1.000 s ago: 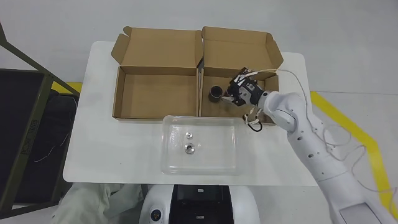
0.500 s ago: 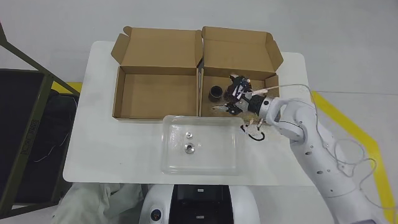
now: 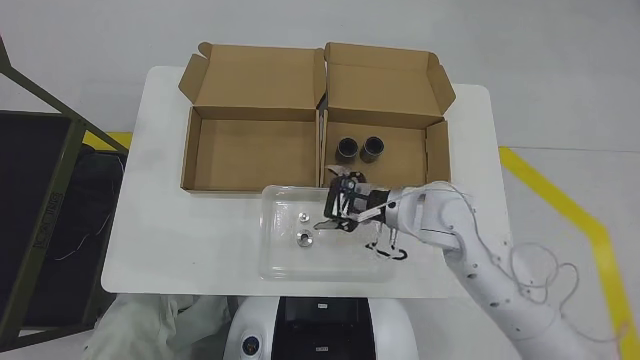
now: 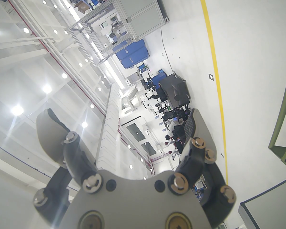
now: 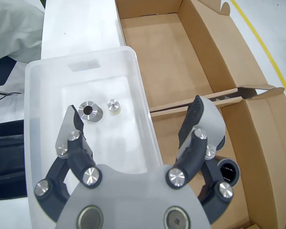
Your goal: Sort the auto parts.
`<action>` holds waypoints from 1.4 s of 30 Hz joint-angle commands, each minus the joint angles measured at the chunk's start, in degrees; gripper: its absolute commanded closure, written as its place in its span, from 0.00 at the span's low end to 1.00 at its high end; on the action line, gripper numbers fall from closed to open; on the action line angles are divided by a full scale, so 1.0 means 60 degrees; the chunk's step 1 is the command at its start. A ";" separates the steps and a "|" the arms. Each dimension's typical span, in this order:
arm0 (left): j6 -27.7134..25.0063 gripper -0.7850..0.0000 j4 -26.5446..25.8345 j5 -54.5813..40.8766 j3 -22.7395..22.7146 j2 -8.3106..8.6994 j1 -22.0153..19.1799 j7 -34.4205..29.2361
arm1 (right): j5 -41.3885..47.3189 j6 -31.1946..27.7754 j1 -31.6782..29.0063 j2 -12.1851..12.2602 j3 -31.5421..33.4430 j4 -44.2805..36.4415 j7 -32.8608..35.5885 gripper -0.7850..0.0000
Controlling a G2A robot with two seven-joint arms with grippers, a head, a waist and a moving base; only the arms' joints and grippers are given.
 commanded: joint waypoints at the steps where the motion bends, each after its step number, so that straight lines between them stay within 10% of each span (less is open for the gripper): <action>1: 0.0000 0.00 0.0000 0.0000 0.0000 0.0000 0.0000 0.0000 | -0.0114 -0.0060 -0.0051 -0.0002 -0.0147 -0.0152 0.0081 0.00; 21: 0.0000 0.00 0.0000 0.0000 0.0000 0.0000 0.0000 0.0000 | -0.1133 -0.0377 0.0108 -0.0131 -0.1468 0.0372 0.0364 0.03; 42: 0.0000 0.00 0.0000 0.0000 0.0000 0.0000 0.0000 0.0000 | -0.1788 -0.0226 0.0178 -0.0216 -0.2082 0.1160 0.0807 0.26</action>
